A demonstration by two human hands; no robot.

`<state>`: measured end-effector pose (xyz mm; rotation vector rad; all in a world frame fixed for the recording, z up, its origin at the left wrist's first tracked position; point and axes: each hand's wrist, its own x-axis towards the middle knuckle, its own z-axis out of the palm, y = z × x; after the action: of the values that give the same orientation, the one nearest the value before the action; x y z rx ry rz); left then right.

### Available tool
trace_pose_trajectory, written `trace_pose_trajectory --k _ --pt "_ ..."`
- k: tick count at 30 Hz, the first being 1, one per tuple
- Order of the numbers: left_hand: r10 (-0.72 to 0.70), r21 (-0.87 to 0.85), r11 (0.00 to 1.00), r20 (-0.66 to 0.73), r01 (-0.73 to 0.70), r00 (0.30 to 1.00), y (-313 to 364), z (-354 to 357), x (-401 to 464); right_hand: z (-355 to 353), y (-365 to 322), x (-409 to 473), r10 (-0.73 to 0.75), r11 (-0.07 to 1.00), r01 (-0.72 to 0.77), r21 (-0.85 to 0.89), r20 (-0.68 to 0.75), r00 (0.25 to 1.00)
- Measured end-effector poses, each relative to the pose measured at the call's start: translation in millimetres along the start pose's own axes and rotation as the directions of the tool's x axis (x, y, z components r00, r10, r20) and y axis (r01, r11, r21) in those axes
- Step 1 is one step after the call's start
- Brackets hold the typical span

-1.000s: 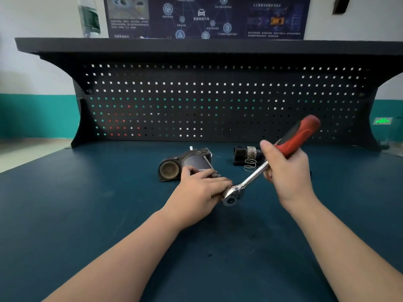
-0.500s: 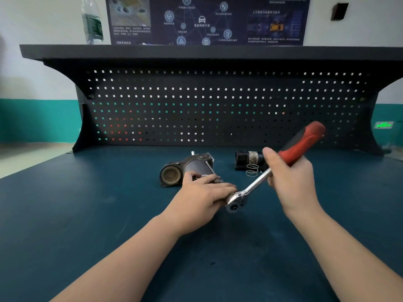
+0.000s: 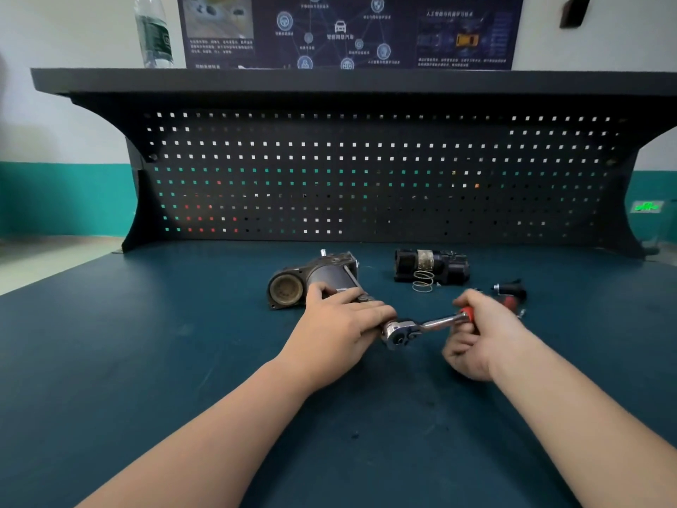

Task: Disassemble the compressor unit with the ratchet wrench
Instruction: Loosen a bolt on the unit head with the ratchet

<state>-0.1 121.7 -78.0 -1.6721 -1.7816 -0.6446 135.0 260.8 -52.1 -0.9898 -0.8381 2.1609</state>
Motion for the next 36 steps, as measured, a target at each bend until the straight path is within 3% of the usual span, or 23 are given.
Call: trace_pose_trajectory --k 2,3,5,7,8,9,11,13,14,16,17,19,20,22,24,25,27,29,31,32,34,36 --pt "-0.005 -0.02 1.0 0.062 0.006 0.998 -1.8 -2.8 -0.1 3.2 -6.5 2.2 -0.254 0.966 0.255 -0.029 0.039 0.966" --pt "0.004 -0.012 1.0 0.086 -0.003 0.996 -2.7 -3.9 -0.4 5.0 -10.5 0.3 -0.427 0.9 0.433 -0.042 0.102 0.898" --pt "0.016 -0.007 1.0 0.094 -0.015 0.995 -3.5 -5.1 -0.7 7.8 -16.1 -11.7 -0.669 0.675 0.726 -0.132 0.305 0.678" --pt "0.01 -0.04 0.999 0.062 -0.007 0.998 -3.2 -4.2 0.1 8.6 -18.8 -23.3 -0.729 0.477 0.849 -0.229 0.437 0.527" --pt "0.013 -0.035 0.999 0.03 -0.012 0.999 -2.8 -3.3 0.1 8.5 -19.7 -24.7 -0.733 0.445 0.857 -0.261 0.444 0.516" --pt "0.017 -0.018 1.0 -0.001 -0.017 1.0 -2.1 -2.2 -0.1 8.5 -20.5 -23.7 -0.728 0.465 0.838 -0.284 0.415 0.545" --pt "0.018 0.008 1.0 -0.032 -0.018 0.999 -0.5 0.0 0.2 7.4 -20.4 -15.8 -0.626 0.688 0.677 -0.262 0.258 0.736" --pt "0.013 0.013 1.0 -0.061 -0.012 0.998 0.8 1.5 0.7 2.3 -12.0 -4.3 -0.25 0.955 0.257 -0.148 0.065 0.966" --pt "0.01 0.012 1.0 -0.075 -0.009 0.997 1.0 1.8 1.0 -0.6 -6.2 -1.1 -0.061 0.994 0.062 -0.084 0.019 0.998" --pt "0.01 0.002 1.0 -0.069 -0.009 0.998 0.5 2.2 1.4 -3.3 1.9 -0.6 0.095 0.995 -0.094 -0.032 0.008 0.995" --pt "0.008 -0.01 1.0 -0.048 -0.008 0.999 -0.5 1.9 1.3 -2.8 2.7 1.2 0.065 0.997 -0.065 -0.043 -0.005 0.998" --pt "0.006 -0.028 1.0 0.005 -0.006 1.0 -3.1 0.8 -0.5 1.2 -2.6 1.6 -0.145 0.987 0.145 -0.069 0.006 0.989" --pt "0.005 -0.034 0.999 0.025 -0.004 1.0 -4.5 0.3 -1.5 3.9 -6.4 -0.3 -0.318 0.945 0.322 -0.065 0.064 0.946" --pt "-0.008 -0.069 0.998 0.037 0.01 0.999 -5.9 -0.1 -2.9 8.5 -13.2 -11.4 -0.615 0.751 0.652 -0.106 0.249 0.749" --pt "-0.014 -0.102 0.995 0.014 0.016 1.0 -5.6 -0.1 -3.3 10.9 -14.4 -22.9 -0.706 0.554 0.812 -0.183 0.413 0.575" --pt "-0.013 -0.096 0.995 -0.005 0.013 1.0 -5.1 -0.1 -3.1 10.9 -13.6 -24.1 -0.716 0.502 0.838 -0.216 0.439 0.542" --pt "-0.005 -0.054 0.999 -0.04 0.003 0.999 -3.7 0.8 -2.1 11.2 -11.8 -21.8 -0.726 0.509 0.817 -0.271 0.375 0.577" --pt "-0.01 -0.021 1.0 -0.06 0.009 0.998 -0.9 3.4 -0.9 10.4 -10.5 -12.4 -0.657 0.674 0.684 -0.278 0.198 0.727" --pt "-0.043 -0.017 0.999 -0.075 0.042 0.996 0.7 6.2 -0.1 6.1 -7.3 -0.6 -0.366 0.907 0.36 -0.219 0.012 0.93" --pt "-0.062 -0.015 0.998 -0.071 0.061 0.996 1.1 7.1 0.8 2.0 -4.7 5.0 -0.185 0.968 0.176 -0.179 -0.037 0.982" --pt "-0.104 -0.005 0.995 -0.003 0.104 0.995 3.6 7.5 4.4 -5.0 0.0 10.9 0.053 0.99 -0.059 -0.128 -0.051 0.997" --pt "-0.149 0.006 0.989 0.111 0.15 0.983 7.9 7.8 11.6 -7.0 0.8 15.4 0.049 0.993 -0.054 -0.104 -0.055 0.997"
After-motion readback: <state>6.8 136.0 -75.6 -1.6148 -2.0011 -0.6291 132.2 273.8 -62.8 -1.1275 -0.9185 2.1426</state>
